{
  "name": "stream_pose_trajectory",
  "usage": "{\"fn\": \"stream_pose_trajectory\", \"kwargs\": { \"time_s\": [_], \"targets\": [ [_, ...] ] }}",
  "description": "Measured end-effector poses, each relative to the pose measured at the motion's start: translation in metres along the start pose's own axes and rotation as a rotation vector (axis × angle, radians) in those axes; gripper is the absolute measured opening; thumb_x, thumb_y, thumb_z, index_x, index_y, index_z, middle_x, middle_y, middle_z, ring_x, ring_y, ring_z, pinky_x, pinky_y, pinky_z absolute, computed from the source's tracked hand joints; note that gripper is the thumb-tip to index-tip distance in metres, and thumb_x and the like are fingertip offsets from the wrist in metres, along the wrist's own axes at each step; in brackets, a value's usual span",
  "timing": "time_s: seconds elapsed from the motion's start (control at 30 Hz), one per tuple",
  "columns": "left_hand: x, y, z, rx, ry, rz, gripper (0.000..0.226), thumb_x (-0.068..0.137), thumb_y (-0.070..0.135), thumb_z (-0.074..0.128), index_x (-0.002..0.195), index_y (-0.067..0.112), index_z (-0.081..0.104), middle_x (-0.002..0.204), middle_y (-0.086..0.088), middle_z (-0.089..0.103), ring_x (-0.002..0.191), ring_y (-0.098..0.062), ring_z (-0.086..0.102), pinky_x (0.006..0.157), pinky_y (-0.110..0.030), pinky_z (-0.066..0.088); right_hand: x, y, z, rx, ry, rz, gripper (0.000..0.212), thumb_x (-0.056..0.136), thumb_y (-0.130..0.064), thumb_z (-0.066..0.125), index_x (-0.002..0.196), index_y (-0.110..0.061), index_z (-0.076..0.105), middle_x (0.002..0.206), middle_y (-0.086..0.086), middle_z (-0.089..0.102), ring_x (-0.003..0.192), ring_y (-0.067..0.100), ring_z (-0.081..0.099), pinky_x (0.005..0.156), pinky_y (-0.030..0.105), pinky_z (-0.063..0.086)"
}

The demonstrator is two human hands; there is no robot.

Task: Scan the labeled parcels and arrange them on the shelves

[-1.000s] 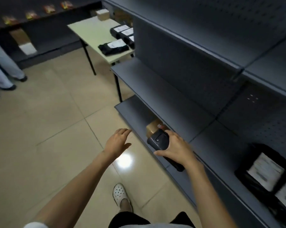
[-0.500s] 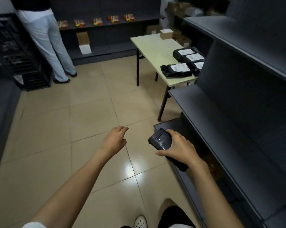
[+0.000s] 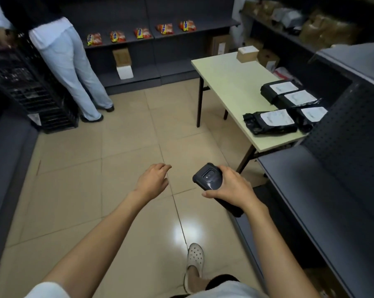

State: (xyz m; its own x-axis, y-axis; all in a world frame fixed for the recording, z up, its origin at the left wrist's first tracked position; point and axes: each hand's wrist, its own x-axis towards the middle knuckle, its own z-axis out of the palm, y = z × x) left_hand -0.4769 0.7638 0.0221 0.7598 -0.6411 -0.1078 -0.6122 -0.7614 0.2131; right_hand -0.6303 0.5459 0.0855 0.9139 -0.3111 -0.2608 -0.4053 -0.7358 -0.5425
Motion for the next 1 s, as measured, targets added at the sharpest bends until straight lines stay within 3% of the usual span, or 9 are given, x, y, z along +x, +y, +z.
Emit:
{"fn": "stream_pose_trajectory", "kwargs": {
  "time_s": [0.27,0.63,0.77,1.0],
  "targets": [
    [0.188,-0.051,-0.053,-0.002,-0.002,0.076,0.050,0.092,0.019,0.054,0.141,0.014,0.046,0.139,-0.007,0.051,0.126,-0.030,0.048,0.096,-0.038,0.045,0.161,-0.026,-0.052,0.024,0.053,0.045,0.085,0.060,-0.060,0.083,0.132,-0.031,0.047,0.124,-0.009,0.059,0.111,0.018,0.059,0.090,0.041,0.051],
    [0.475,-0.080,-0.073,-0.046,-0.080,0.349,0.052,0.092,0.021,0.058,0.142,0.015,0.046,0.139,-0.005,0.051,0.128,-0.029,0.045,0.100,-0.042,0.043,0.377,-0.026,-0.108,0.074,0.245,0.293,0.089,0.061,-0.058,0.084,0.135,-0.026,0.048,0.124,-0.005,0.061,0.113,0.022,0.060,0.083,0.035,0.047],
    [0.576,-0.069,-0.093,-0.035,-0.113,0.484,0.050,0.093,0.017,0.057,0.142,0.014,0.046,0.140,-0.004,0.049,0.128,-0.026,0.045,0.102,-0.040,0.042,0.439,-0.032,-0.134,0.114,0.328,0.419,0.086,0.064,-0.059,0.083,0.134,-0.026,0.047,0.123,-0.003,0.059,0.109,0.023,0.059,0.082,0.037,0.049],
    [0.702,-0.004,-0.091,0.029,-0.221,0.702,0.052,0.094,0.027,0.056,0.144,0.021,0.043,0.143,0.002,0.046,0.131,-0.022,0.042,0.098,-0.040,0.047,0.493,-0.001,-0.169,0.207,0.425,0.650,0.088,0.065,-0.059,0.082,0.138,-0.027,0.045,0.124,-0.005,0.058,0.109,0.021,0.059,0.084,0.036,0.049]
  ]
}}
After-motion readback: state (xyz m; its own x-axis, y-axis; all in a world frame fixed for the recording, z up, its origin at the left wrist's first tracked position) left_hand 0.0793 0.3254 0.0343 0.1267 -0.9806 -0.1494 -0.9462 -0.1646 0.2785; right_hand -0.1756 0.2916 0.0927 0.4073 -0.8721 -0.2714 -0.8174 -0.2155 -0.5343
